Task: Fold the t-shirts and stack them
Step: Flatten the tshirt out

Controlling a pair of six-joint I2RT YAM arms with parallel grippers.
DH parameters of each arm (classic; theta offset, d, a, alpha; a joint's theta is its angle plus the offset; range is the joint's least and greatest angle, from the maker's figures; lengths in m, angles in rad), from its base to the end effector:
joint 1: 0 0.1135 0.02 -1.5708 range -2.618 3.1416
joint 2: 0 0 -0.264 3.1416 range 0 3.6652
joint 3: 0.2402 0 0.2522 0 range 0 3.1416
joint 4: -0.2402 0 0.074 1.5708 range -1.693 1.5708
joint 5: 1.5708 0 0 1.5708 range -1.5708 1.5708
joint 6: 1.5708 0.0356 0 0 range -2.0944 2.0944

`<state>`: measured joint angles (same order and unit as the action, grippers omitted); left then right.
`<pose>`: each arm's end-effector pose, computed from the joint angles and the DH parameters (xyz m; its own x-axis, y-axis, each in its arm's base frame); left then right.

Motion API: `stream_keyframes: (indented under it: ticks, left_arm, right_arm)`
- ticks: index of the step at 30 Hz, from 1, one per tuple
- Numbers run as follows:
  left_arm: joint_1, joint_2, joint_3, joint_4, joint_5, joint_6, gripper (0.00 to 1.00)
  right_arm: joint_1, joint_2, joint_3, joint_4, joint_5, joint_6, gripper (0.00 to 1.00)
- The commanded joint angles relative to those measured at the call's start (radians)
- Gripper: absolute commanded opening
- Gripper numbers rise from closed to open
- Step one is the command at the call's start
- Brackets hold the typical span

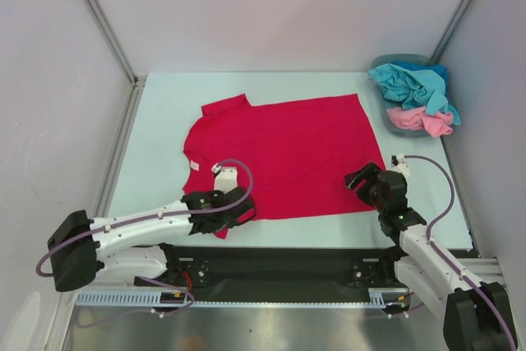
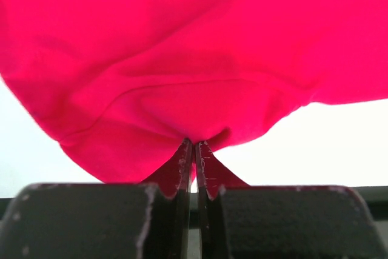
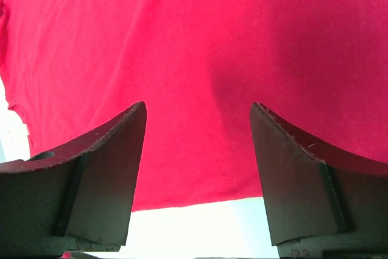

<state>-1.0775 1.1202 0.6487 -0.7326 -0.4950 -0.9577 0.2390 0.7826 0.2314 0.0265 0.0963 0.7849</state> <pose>0.1040 -0.1578 0.1950 -0.8223 0.0096 -0.5690 0.0380 0.9986 -0.0381 0.1637 0.0364 0.1677 -0.4537 0.6135 -0.6463 0.2345 0.7819 0.5776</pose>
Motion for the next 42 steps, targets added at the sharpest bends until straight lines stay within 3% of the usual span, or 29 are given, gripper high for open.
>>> stream_keyframes:
  ticks: [1,12,15,19,23,32,38,42]
  left_arm:
    - [-0.01,0.032,0.121,-0.077,-0.08,0.051,0.08]
    - [-0.01,0.182,0.325,-0.249,-0.234,0.088,0.14]
    - [-0.009,0.227,0.361,-0.271,-0.269,0.097,0.2]
    - [-0.009,0.271,0.385,-0.295,-0.284,0.082,0.4]
    - [-0.009,0.235,0.376,-0.297,-0.258,0.07,0.42]
    - [-0.073,0.127,0.145,-0.128,-0.018,-0.033,0.4]
    - [-0.105,-0.008,-0.012,-0.007,0.041,-0.108,0.39]
    - [-0.107,-0.118,-0.057,-0.022,0.038,-0.115,0.4]
  right_arm:
    - [0.003,0.01,-0.006,0.044,0.0,0.002,0.73]
    - [0.002,-0.019,-0.02,0.032,-0.007,0.002,0.73]
    - [0.003,-0.031,-0.02,0.024,-0.009,-0.003,0.73]
    - [-0.001,-0.046,-0.017,0.009,-0.006,-0.012,0.73]
    - [-0.006,-0.046,-0.017,0.004,-0.01,-0.013,0.73]
    - [-0.007,-0.022,-0.021,0.032,-0.017,-0.001,0.73]
    - [-0.035,-0.014,-0.029,0.038,-0.032,-0.001,0.75]
    - [-0.059,-0.016,-0.02,0.035,-0.038,-0.003,0.75]
